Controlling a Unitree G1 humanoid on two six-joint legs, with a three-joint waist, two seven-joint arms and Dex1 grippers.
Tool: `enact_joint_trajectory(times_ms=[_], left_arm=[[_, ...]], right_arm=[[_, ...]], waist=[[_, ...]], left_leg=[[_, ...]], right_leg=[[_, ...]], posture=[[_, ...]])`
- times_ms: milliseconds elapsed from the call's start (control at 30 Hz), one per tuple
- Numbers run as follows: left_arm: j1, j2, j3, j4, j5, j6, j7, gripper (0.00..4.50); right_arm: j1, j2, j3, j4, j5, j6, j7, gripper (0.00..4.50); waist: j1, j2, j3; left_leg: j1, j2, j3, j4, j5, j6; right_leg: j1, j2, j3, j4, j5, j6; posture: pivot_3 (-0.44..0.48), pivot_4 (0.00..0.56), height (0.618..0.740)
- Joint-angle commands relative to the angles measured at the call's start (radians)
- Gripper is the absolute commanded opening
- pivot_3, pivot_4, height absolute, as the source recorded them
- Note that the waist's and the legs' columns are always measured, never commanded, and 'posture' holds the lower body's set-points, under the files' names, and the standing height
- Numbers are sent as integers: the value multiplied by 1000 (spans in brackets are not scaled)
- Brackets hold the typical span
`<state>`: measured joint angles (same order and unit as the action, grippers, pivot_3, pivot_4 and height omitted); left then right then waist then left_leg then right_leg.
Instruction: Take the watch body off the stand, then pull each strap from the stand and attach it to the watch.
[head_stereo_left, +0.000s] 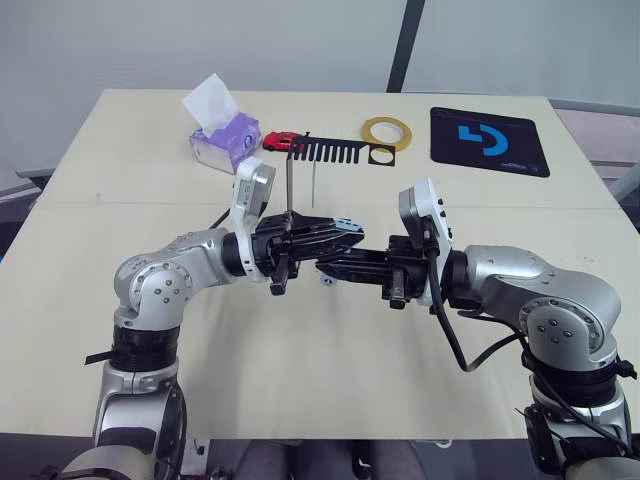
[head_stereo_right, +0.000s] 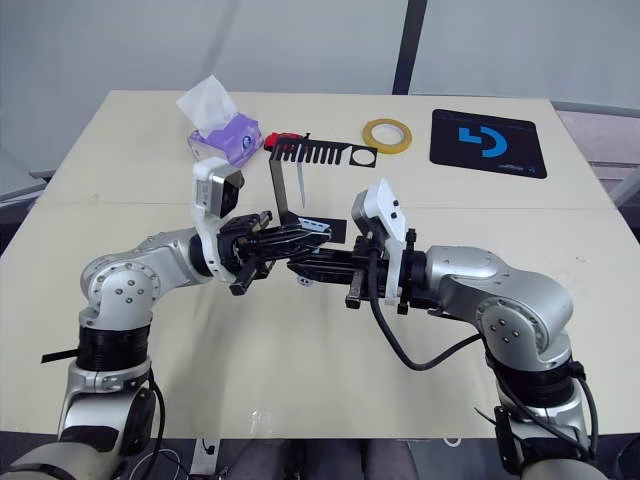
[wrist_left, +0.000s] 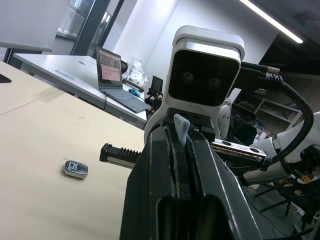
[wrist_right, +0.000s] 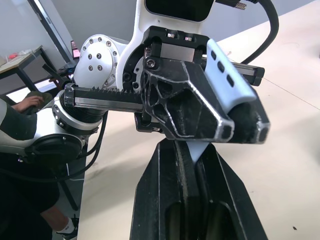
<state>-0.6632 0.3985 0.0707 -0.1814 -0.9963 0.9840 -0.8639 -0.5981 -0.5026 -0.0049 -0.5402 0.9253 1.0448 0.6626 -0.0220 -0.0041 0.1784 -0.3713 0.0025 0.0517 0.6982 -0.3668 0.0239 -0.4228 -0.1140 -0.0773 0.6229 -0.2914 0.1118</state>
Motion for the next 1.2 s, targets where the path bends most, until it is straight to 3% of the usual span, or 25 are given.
enact_joint_trajectory(times_ms=[33,233,367,533,567,733,900,1033,1200], left_arm=[[-21,-4,10,-18,-33,-7,-18,69],[-25,5,5,-13,-20,-18,-29,69],[-48,35,14,12,-12,-15,-40,0],[-68,96,4,23,10,-21,-78,0],[-69,112,-5,23,27,-33,-92,0],[-61,185,-74,5,147,-135,-186,0],[-33,228,-159,-13,317,-334,-276,0],[-10,224,-203,-12,441,-489,-288,0],[9,202,-214,-33,472,-530,-278,0]], right_arm=[[-20,-5,-19,-9,2,-31,-17,0],[-8,-11,-17,-31,-36,-58,-42,0],[70,-51,-83,-106,9,-30,-82,1622],[256,-123,-231,-245,93,-4,-196,4202],[317,-130,-276,-274,101,-4,-234,4460],[608,-130,-464,-365,67,-11,-396,4460],[850,-97,-563,-379,-49,-70,-467,4460],[920,-49,-560,-344,-129,-124,-513,4460],[886,-25,-466,-250,-234,-173,-534,4460]], waist=[[0,0,0],[0,0,0],[7,0,0],[24,0,0],[24,0,0],[34,0,0],[44,0,0],[43,0,0],[43,0,0]], left_leg=[[0,0,0,0,0,0],[0,0,0,0,0,0],[0,0,0,0,0,0],[0,-1,0,0,0,0],[0,-1,0,0,0,0],[0,-2,0,0,0,1],[1,-2,2,-1,1,1],[2,-1,4,-1,1,2],[2,-1,4,0,1,3]], right_leg=[[0,0,0,0,0,0],[0,0,0,0,0,0],[0,0,0,0,0,0],[0,0,0,0,0,0],[0,0,0,0,0,0],[2,0,0,-2,0,1],[2,1,2,-3,1,1],[2,1,3,-2,1,1],[2,1,4,-2,1,2]], posture=[[0,150,738],[0,150,738],[0,150,738],[0,150,738],[0,150,738],[0,150,738],[0,150,738],[0,150,738],[0,150,738]])
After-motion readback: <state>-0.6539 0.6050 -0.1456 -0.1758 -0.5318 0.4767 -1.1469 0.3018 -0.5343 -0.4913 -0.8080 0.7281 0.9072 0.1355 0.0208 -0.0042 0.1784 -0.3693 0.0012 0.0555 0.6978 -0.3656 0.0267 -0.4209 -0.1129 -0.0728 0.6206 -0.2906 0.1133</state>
